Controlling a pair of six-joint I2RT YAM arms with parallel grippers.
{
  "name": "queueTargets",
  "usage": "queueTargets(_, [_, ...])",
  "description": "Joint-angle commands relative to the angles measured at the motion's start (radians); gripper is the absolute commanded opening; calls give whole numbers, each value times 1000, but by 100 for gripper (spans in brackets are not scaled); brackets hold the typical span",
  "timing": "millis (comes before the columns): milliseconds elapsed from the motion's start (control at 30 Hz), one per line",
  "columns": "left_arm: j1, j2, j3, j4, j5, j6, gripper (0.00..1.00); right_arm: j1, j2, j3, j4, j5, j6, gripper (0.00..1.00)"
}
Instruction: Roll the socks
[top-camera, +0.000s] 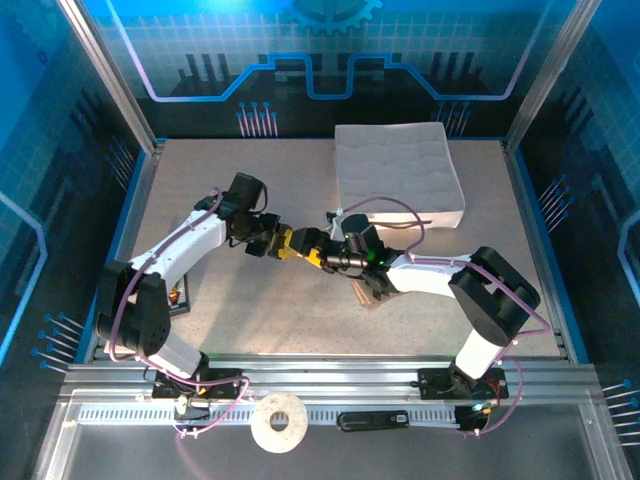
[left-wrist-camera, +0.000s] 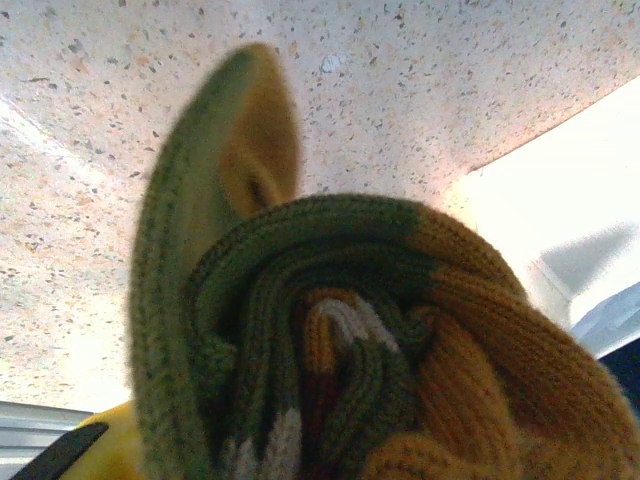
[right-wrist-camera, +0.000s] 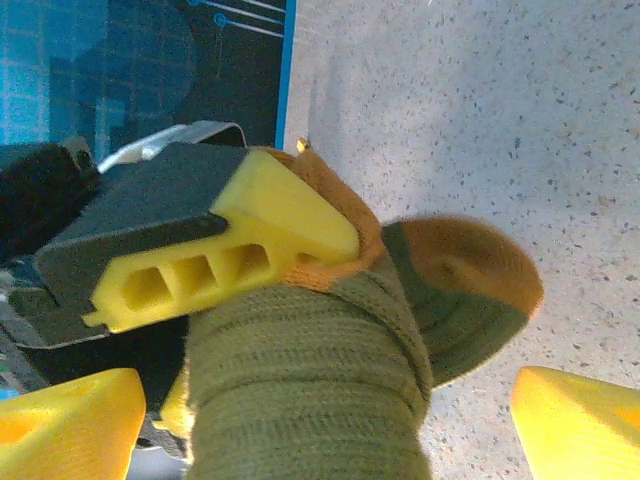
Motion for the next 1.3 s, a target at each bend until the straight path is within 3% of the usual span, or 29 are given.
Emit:
queueTargets(0, [-1, 8, 22, 0, 27, -12, 14, 9, -77, -25, 33, 80, 28, 94])
queueTargets(233, [10, 13, 55, 40, 12, -25, 14, 62, -178, -108, -32, 217, 135, 94])
queueTargets(367, [21, 23, 64, 100, 31, -53, 13, 105, -140, -153, 156, 308, 257, 93])
queueTargets(533, [32, 31, 86, 100, 29, -13, 13, 108, -57, -120, 270, 292, 263, 91])
queueTargets(633, [46, 21, 34, 198, 6, 37, 12, 90, -104, -116, 152, 292, 144, 88])
queueTargets(767, [54, -26, -125, 496, -96, 126, 10, 54, -170, -107, -13, 250, -110, 83])
queueTargets(967, [44, -166, -535, 792, -188, 138, 9, 12, -244, -121, -196, 215, -424, 80])
queueTargets(1067, [40, -255, -677, 787, -224, 99, 9, 10, -241, -100, -277, 188, -527, 80])
queueTargets(1267, [39, -297, -696, 487, -277, 68, 10, 69, -151, -31, -327, 136, -784, 77])
